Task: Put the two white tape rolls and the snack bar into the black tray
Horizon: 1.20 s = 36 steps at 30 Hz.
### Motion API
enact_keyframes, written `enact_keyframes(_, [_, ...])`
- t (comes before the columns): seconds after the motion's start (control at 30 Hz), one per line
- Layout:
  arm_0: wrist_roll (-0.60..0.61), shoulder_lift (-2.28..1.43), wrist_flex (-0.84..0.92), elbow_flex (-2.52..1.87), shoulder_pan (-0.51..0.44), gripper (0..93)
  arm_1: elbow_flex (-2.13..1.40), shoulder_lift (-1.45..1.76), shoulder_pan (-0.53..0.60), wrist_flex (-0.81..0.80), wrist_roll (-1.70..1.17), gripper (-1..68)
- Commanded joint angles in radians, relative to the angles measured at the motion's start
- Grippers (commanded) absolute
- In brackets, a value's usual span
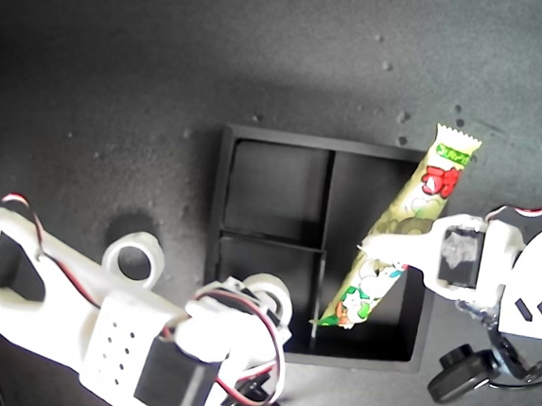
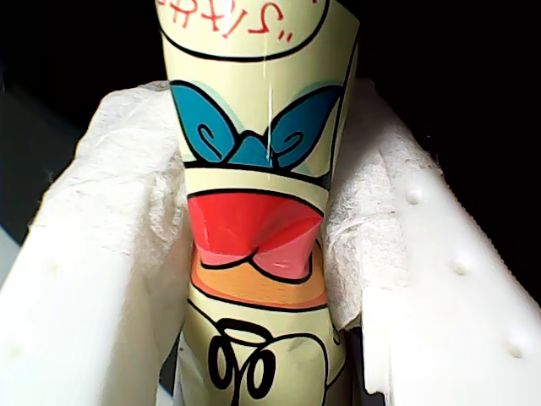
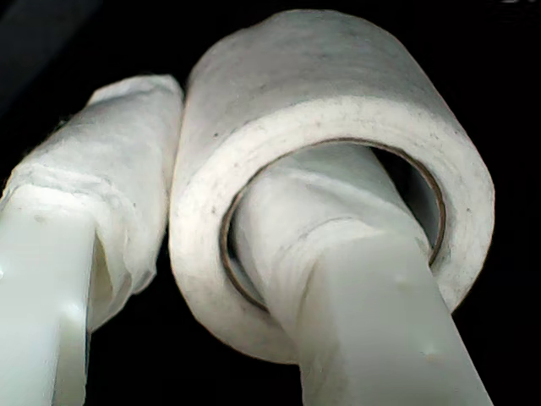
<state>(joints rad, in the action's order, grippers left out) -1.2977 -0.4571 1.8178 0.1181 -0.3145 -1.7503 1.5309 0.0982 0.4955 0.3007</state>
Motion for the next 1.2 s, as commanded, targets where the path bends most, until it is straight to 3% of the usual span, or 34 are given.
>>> enact_keyframes(0.0, [-0.009,0.015,0.021,0.081,-0.002,0.1,0.015,0.006,0.008,0.017,0.012,-0.4])
enact_keyframes(0.2, [-0.014,0.038,0.021,0.091,0.0,0.4,0.02,0.006,0.032,0.066,0.012,-0.4])
enact_keyframes(0.4, [-0.023,0.012,0.021,0.061,-0.02,13.8,0.021,0.006,0.051,0.081,0.021,-0.4])
enact_keyframes(0.6, [-0.025,-0.044,0.021,0.014,-0.029,17.0,0.023,0.006,0.061,0.08,0.029,-0.4])
enact_keyframes(0.87, [-0.023,-0.462,0.021,-0.431,0.046,16.6,0.017,0.003,0.077,0.08,0.04,0.2])
enact_keyframes(1.0, [-0.029,-0.785,0.021,-0.756,0.147,16.0,0.014,0.003,0.083,0.08,0.043,13.4])
enact_keyframes(1.17, [-0.069,-1.039,0.018,-1.011,0.224,16.0,0.012,0.003,0.087,0.087,0.041,20.3])
